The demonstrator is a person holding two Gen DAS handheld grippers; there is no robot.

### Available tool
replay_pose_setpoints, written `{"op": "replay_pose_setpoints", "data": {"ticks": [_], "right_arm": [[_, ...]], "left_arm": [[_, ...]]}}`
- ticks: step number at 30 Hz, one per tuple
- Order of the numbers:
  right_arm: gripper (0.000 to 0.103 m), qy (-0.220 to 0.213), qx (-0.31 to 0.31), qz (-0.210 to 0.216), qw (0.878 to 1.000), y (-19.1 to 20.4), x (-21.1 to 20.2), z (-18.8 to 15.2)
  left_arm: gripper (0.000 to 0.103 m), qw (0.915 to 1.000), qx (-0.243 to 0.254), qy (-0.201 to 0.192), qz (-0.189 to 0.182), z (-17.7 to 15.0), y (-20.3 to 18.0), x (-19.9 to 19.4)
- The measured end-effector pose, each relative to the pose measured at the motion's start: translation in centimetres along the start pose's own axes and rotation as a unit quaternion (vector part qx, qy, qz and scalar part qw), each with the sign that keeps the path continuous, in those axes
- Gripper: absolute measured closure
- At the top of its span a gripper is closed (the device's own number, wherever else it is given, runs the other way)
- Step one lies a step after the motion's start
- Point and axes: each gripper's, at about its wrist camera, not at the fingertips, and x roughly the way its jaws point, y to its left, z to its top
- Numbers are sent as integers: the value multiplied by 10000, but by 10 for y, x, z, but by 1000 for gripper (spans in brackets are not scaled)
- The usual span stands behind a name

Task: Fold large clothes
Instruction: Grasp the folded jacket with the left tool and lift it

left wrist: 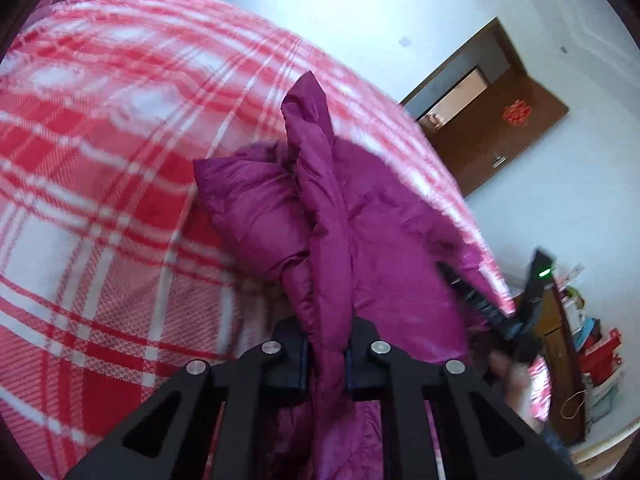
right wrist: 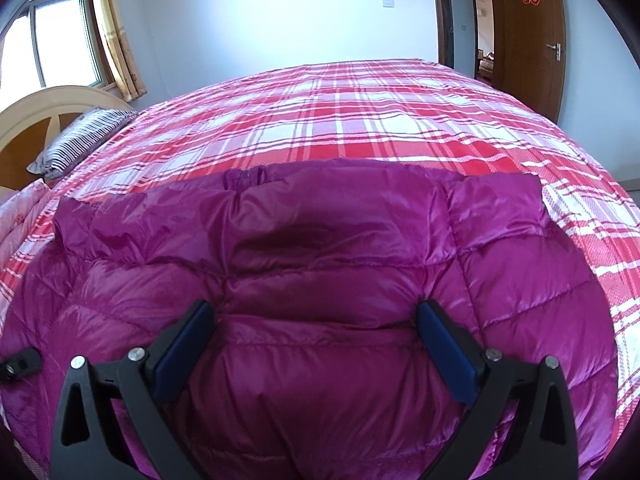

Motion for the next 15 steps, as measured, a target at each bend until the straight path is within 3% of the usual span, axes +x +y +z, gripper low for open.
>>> {"op": "replay_pose_setpoints", "data": {"ticks": [5, 10, 15], "right_arm": [[0, -89, 210, 374, 9990, -9, -7, 2], [0, -412, 779, 896, 9921, -36, -38, 6], [0, -817, 1043, 875, 9873, -71, -71, 14]], "left_arm": [[92, 9993, 266, -226, -142, 15, -53, -30], [92, 9963, 735, -438, -121, 23, -118, -35], [92, 9877, 1484, -468, -173, 11, -183, -17]]}}
